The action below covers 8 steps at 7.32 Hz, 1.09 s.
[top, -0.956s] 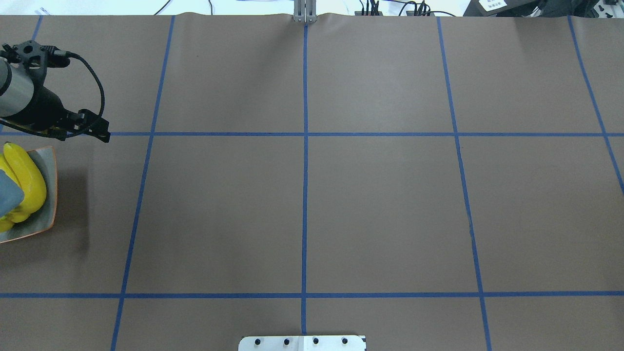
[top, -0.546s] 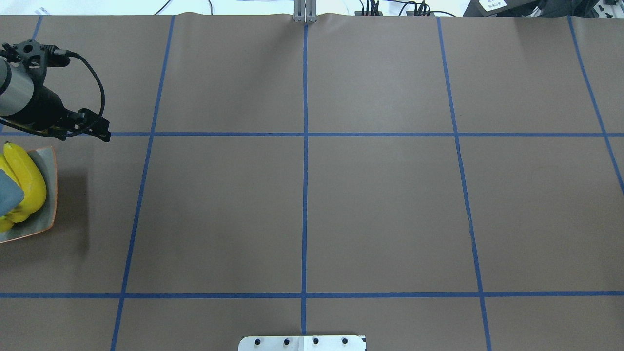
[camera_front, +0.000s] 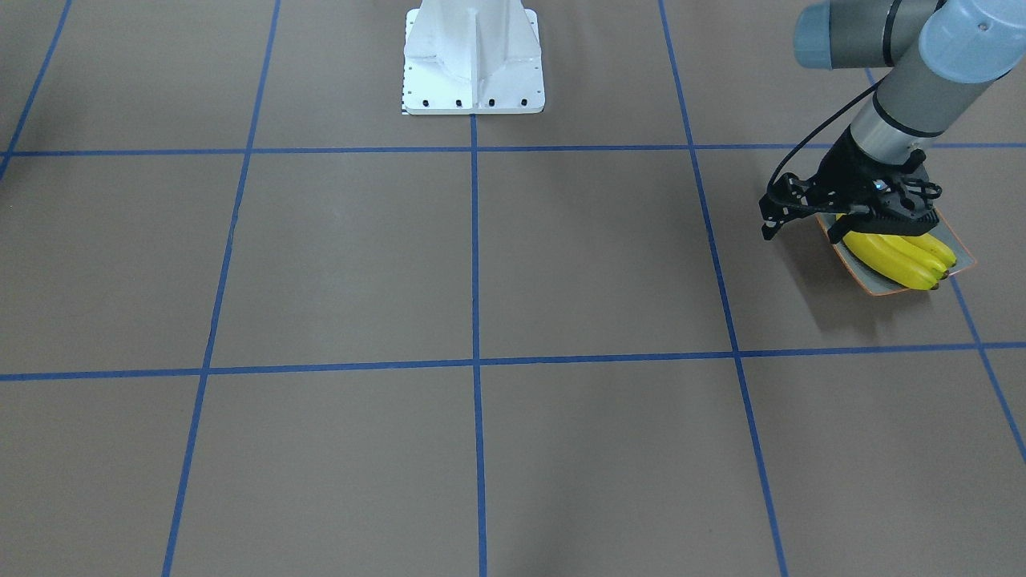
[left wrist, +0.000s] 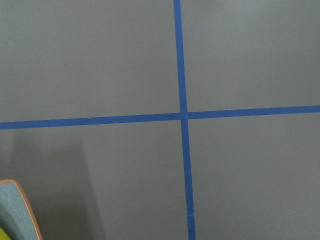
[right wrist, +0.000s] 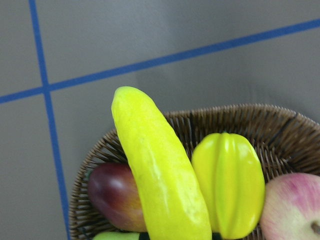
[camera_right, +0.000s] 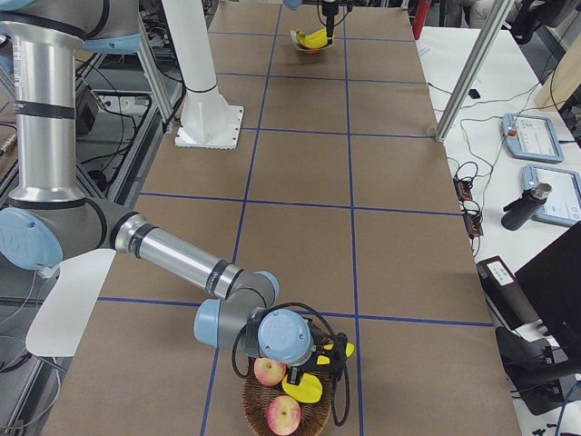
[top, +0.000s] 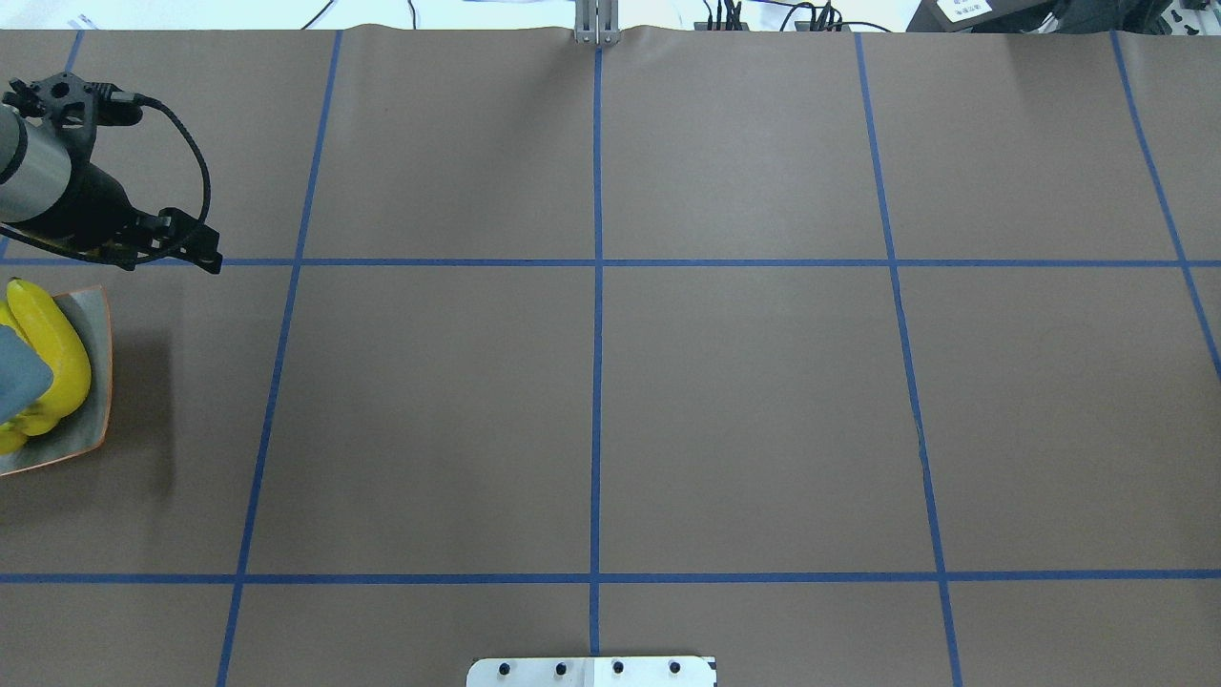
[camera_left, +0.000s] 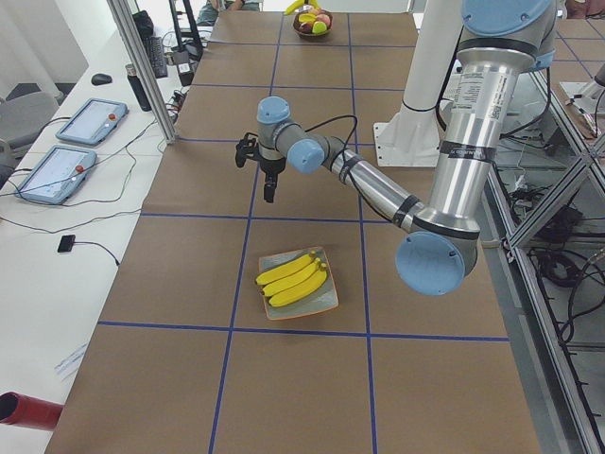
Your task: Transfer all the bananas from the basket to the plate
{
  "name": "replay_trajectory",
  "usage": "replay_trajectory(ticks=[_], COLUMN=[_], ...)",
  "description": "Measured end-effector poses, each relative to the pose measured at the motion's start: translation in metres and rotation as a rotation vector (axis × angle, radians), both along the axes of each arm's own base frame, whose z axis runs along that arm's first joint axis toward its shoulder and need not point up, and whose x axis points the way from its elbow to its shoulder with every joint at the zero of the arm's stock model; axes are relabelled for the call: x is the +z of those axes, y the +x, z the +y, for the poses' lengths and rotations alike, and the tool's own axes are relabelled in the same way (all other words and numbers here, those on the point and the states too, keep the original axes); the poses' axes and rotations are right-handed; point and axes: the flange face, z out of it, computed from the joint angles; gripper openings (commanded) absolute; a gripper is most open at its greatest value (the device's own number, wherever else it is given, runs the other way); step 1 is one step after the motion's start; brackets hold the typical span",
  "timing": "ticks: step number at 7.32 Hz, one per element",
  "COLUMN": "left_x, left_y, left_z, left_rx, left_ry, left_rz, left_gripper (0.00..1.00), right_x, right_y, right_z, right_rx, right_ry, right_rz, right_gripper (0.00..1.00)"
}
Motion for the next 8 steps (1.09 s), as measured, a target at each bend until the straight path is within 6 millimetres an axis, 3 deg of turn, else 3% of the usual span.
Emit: replay_trajectory(ticks=[1,3,4,6,8], left_x=[-0.008,-0.037,-0.057,-0.093,-0.116], left_y=[0.003,0.017,0.027,0.043,0.053], left_z=[-0.004,-0.024,-0.038,-0.056,-0.067], left_rx=[0.0,-0.045,-0.078,-0.126,-0.174], left_ry=[0.009,-0.01,-0.03,-0.08,-0.118], left_rz=[0.008,0.043,0.069,0.124,0.18], left_gripper=[1.0,1.0,1.0,1.0,1.0], right_x=[-0.023,-0.094,-0.138,-0.251,-0.353], right_y=[-0.006,-0.055,-0.09,-0.165,-0.263], right_z=[-0.012,-0.048,-0.071,-0.123,-0.153], right_rx=[0.039,0.032,0.01,0.028,0.114], right_ry=[-0.009,0.008,0.03,0.007,-0.031], right_rz=[-0.062,-0.172,-0.208,-0.283,-0.322], right_gripper=[0.0,0.0,0.0,0.0,0.0])
